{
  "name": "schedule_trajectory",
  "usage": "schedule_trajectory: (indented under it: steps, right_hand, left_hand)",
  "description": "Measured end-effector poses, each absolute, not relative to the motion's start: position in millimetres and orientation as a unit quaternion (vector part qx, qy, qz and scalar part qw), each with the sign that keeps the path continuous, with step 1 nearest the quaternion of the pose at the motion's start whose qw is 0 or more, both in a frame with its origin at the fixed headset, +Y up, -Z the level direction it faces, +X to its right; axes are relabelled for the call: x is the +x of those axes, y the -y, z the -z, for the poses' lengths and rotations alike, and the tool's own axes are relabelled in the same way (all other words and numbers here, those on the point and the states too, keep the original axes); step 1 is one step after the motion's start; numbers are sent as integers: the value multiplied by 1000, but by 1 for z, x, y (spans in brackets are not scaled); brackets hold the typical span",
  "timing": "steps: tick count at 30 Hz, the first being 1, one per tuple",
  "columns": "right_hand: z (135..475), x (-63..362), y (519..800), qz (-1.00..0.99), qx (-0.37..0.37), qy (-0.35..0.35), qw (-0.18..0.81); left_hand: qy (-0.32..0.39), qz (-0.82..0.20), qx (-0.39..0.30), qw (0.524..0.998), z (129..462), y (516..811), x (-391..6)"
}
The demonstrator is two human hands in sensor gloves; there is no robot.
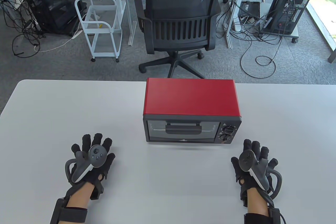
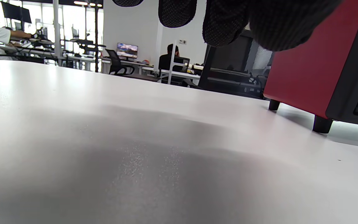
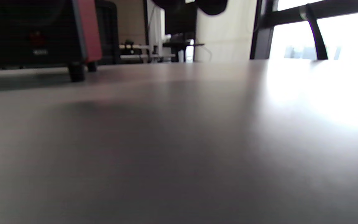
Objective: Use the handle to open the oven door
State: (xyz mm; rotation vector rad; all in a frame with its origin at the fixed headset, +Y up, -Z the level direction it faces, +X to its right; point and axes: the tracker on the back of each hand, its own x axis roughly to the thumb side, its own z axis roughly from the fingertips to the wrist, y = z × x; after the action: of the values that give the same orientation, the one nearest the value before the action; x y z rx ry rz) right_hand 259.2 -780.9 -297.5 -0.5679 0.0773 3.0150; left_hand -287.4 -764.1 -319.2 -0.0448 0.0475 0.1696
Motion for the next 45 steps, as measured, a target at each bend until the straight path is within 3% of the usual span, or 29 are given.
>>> schedule_trajectory:
  steps: [23,27,45]
  right_hand:
    - [297,258,784,-978,-190,-75,43]
    - [299,248,782,-975,-169,-130,57]
    - [308,168,762,-974,-35,-107,196]
  left_hand:
    - [-18,-87,-23,996,317,762,-286]
    - [-20,-89,-27,995,317,763,-286]
    - [-16,-78,-27,996,318,764,-284]
